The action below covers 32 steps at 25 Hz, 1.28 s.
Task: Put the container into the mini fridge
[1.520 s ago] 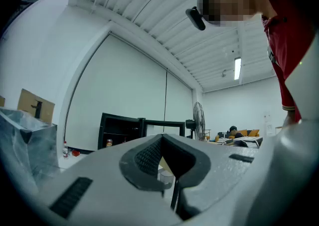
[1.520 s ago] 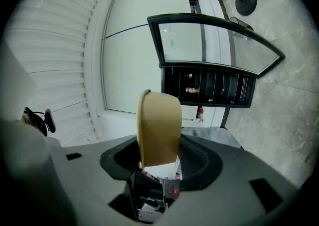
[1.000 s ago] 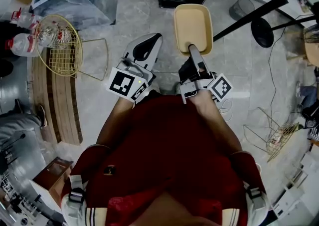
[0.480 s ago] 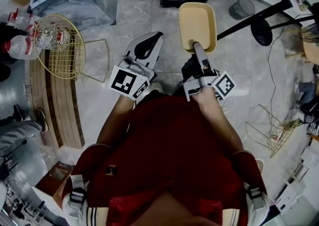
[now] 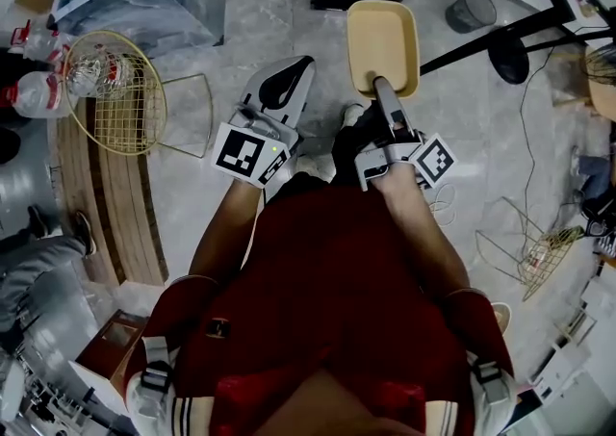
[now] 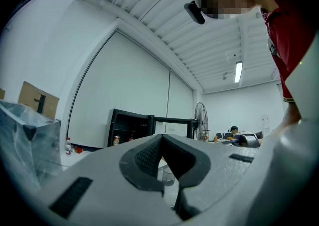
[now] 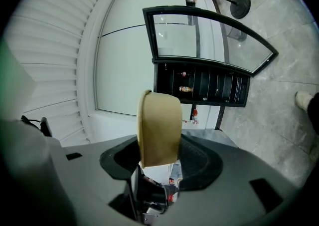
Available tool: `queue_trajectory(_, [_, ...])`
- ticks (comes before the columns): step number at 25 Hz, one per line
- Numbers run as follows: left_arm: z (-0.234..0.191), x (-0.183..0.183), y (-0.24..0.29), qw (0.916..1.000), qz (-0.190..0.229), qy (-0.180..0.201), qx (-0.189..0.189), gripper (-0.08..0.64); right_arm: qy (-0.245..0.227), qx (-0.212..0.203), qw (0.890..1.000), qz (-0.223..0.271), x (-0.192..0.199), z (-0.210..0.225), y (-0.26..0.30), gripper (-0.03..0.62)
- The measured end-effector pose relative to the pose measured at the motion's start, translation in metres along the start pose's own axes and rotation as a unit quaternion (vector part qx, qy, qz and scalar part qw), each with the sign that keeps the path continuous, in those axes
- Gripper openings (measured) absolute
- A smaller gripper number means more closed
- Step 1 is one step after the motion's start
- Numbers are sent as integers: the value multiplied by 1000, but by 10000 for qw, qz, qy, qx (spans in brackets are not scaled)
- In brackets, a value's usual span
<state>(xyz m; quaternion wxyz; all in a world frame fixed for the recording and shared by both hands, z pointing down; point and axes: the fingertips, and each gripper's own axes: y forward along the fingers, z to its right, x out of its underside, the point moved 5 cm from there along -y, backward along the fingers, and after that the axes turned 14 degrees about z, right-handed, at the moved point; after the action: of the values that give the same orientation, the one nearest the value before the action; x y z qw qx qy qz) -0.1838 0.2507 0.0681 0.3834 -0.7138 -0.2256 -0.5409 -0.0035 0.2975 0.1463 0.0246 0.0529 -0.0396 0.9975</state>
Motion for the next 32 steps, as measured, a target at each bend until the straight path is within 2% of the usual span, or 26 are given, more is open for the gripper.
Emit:
queue_trajectory(7, [-15, 9, 42, 9998, -48, 181, -113, 6, 129, 20, 9999, -44, -28, 13, 35, 210])
queue_trajectory(23, [-61, 52, 182, 9980, -178, 443, -418, 6, 184, 61, 9989, -425, -118, 50, 156, 210])
queue_trajectory(32, [-85, 79, 231, 9959, -311, 548, -644, 6, 122, 226, 9970, -723, -145, 80, 204, 210])
